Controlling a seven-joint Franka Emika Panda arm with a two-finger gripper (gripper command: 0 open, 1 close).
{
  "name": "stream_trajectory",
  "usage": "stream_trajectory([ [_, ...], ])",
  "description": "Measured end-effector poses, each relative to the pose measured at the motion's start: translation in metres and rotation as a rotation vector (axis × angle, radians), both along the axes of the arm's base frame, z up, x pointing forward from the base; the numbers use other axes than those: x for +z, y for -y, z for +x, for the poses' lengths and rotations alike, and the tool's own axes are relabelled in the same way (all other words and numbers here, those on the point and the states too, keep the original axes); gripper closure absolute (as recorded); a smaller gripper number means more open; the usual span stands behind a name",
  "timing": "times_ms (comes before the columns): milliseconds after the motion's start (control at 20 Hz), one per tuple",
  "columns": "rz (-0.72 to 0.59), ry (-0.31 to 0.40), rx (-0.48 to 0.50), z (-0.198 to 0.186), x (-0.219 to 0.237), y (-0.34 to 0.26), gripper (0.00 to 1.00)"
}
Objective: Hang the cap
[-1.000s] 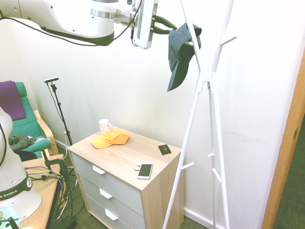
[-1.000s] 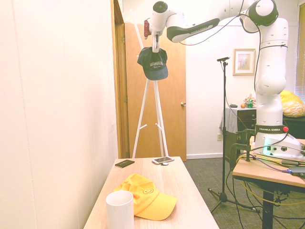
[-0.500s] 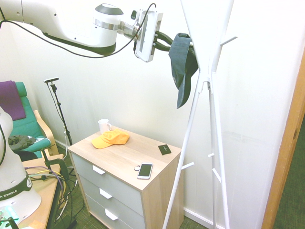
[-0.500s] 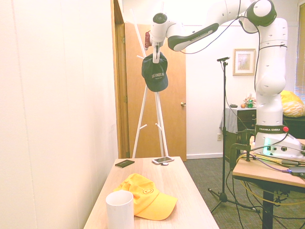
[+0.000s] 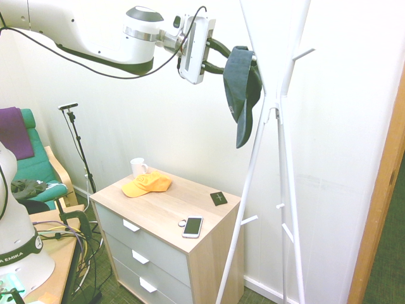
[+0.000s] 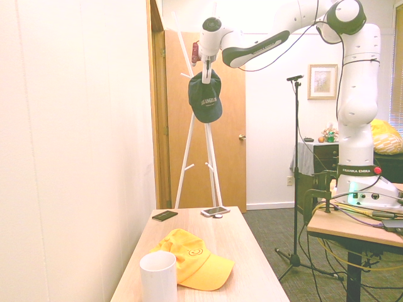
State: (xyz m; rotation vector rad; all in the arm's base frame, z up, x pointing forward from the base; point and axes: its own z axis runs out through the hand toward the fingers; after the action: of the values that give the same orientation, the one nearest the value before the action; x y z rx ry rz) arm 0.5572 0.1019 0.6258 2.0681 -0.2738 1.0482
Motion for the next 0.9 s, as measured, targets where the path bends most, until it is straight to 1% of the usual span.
stream_trajectory([
  [550,0.021,0.003,0.01,-0.003,0.002,-0.005,0.0],
  [750,0.113,-0.005,0.007,-0.011,0.008,-0.014,0.0],
  [900,0.223,-0.025,0.005,-0.017,0.01,-0.02,0.0],
])
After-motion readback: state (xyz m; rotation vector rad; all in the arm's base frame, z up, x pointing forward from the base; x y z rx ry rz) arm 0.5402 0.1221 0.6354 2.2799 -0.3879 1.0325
